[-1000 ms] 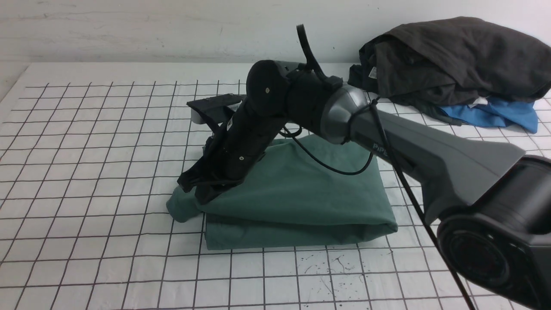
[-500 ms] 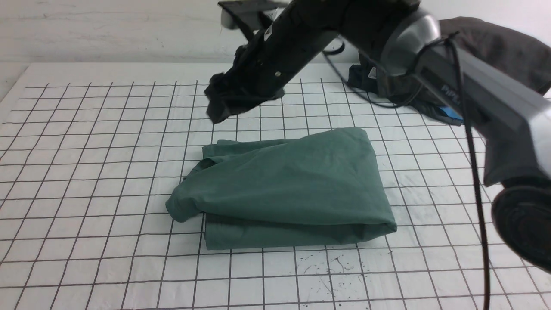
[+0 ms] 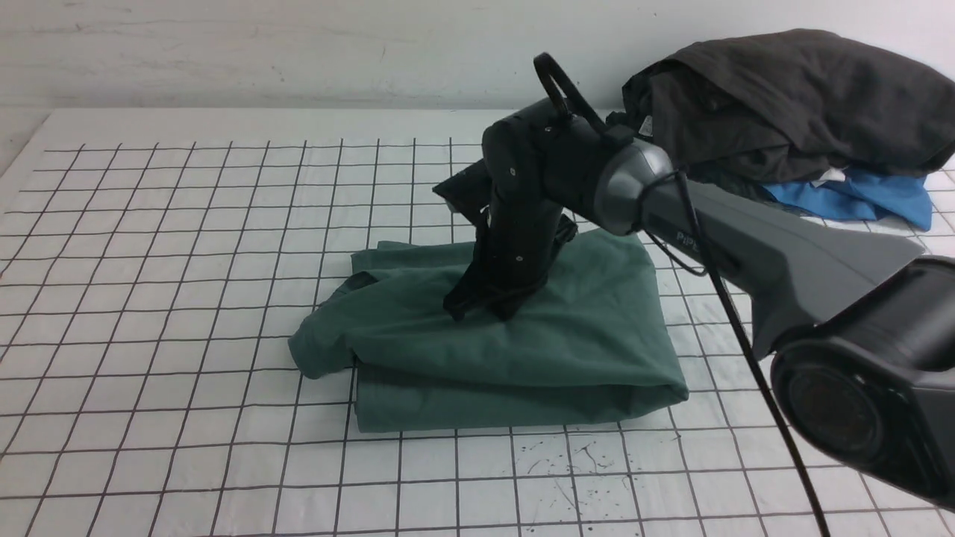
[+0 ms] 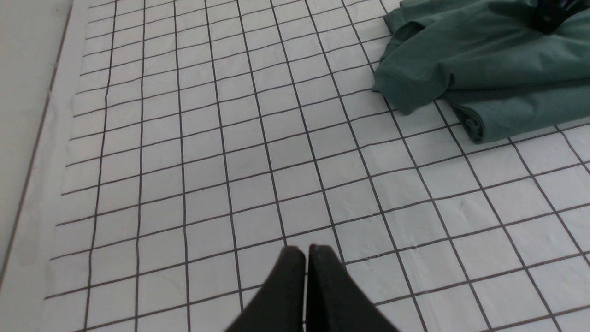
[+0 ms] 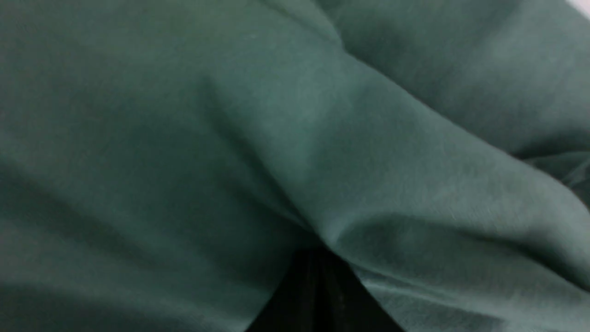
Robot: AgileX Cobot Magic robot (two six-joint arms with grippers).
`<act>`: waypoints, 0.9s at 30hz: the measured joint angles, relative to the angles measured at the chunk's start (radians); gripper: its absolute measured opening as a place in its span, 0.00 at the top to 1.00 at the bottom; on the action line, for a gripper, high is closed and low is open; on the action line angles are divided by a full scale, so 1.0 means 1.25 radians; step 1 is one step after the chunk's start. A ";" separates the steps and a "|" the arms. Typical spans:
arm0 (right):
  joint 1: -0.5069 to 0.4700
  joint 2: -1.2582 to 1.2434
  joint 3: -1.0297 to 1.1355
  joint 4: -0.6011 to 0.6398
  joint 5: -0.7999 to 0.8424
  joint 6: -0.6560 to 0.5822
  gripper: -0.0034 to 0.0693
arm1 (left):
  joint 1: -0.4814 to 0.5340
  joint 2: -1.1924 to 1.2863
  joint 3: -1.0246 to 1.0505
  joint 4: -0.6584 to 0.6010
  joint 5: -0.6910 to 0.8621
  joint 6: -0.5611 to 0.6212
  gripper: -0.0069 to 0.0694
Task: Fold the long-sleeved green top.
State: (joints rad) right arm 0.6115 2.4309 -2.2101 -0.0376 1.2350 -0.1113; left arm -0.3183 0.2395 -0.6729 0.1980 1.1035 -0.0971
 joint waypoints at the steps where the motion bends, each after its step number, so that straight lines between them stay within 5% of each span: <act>1: 0.000 -0.007 -0.006 0.000 0.003 0.001 0.97 | 0.000 0.000 0.000 -0.001 0.000 0.000 0.92; 17: 0.000 -0.399 -0.046 0.051 0.018 -0.021 0.97 | 0.000 0.000 0.000 0.005 0.001 0.000 0.92; 22: 0.000 -0.577 0.084 0.057 0.019 -0.051 0.97 | 0.000 0.000 0.000 0.006 0.001 0.000 0.92; 27: 0.000 -0.863 0.398 0.062 -0.048 -0.062 0.97 | 0.000 0.000 0.000 0.006 0.001 0.000 0.92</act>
State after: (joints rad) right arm 0.6115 1.3517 -1.7120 0.0405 1.1751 -0.1888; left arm -0.3183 0.2395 -0.6729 0.2055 1.1042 -0.0971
